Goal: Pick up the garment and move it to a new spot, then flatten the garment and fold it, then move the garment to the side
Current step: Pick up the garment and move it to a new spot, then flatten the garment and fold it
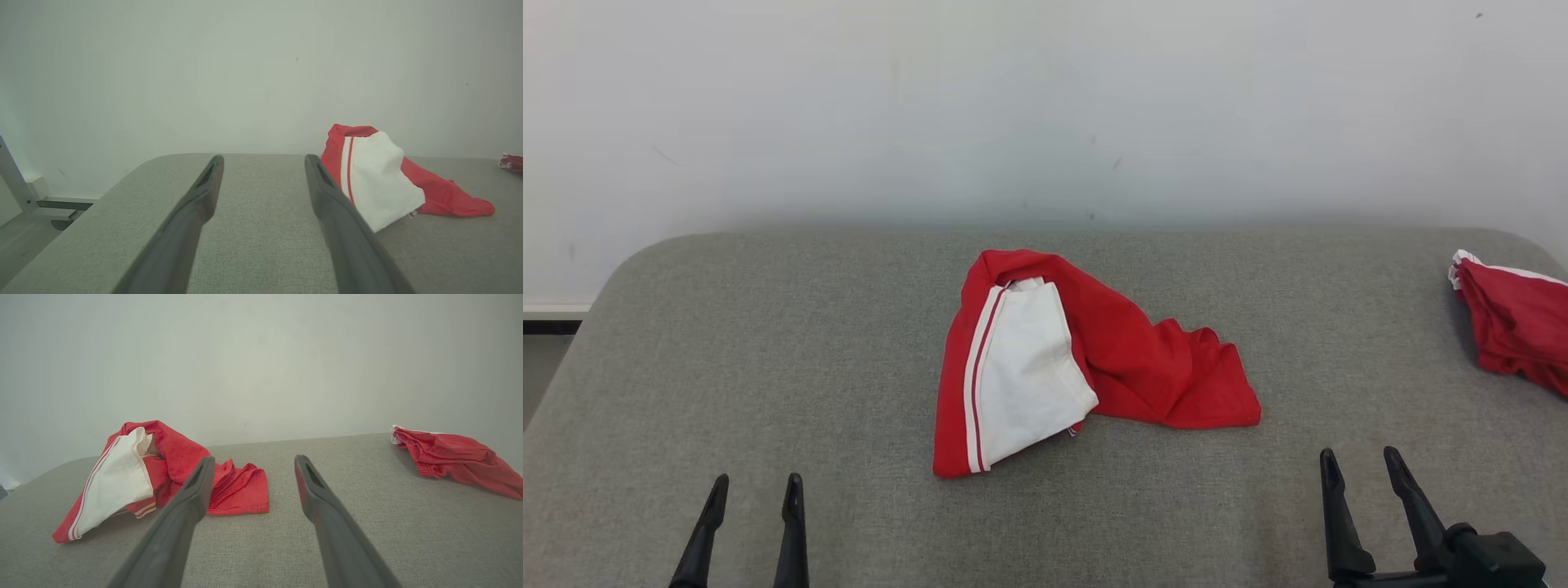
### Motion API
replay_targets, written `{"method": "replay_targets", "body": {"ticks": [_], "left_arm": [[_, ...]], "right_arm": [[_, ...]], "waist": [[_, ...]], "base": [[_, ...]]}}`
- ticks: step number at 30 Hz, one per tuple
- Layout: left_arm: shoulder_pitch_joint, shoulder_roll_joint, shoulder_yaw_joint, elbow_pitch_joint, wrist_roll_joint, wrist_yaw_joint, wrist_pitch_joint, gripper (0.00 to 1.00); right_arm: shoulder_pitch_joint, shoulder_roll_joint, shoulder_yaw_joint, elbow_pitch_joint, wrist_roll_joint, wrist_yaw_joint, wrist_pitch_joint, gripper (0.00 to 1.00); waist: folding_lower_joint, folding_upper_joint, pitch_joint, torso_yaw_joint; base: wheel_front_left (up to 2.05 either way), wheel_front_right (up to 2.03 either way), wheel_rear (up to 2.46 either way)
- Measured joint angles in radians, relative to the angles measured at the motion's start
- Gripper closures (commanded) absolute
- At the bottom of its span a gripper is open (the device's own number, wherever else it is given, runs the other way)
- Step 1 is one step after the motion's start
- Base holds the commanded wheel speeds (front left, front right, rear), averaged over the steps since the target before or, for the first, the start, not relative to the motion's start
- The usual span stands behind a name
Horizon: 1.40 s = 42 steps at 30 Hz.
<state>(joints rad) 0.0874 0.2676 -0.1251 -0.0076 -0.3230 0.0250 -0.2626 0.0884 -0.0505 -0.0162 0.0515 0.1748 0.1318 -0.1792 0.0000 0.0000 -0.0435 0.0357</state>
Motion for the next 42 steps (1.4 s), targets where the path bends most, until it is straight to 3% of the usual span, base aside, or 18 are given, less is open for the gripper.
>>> {"method": "replay_targets", "body": {"ticks": [18,42], "left_arm": [[0.012,-0.098,0.095,0.052,0.077,-0.069,0.0,0.0],[0.012,-0.145,0.16,0.063,0.139,-0.116,0.0,0.0]], "right_arm": [[0.003,0.0,0.008,0.045,0.009,0.0,-0.017,0.0],[0.0,0.0,0.007,0.054,0.01,0.0,-0.024,0.0]], "waist": [[0.0,0.0,0.009,0.006],[0.0,0.0,0.008,0.006]], "base": [[0.0,0.0,0.0],[0.0,0.0,0.0]]}}
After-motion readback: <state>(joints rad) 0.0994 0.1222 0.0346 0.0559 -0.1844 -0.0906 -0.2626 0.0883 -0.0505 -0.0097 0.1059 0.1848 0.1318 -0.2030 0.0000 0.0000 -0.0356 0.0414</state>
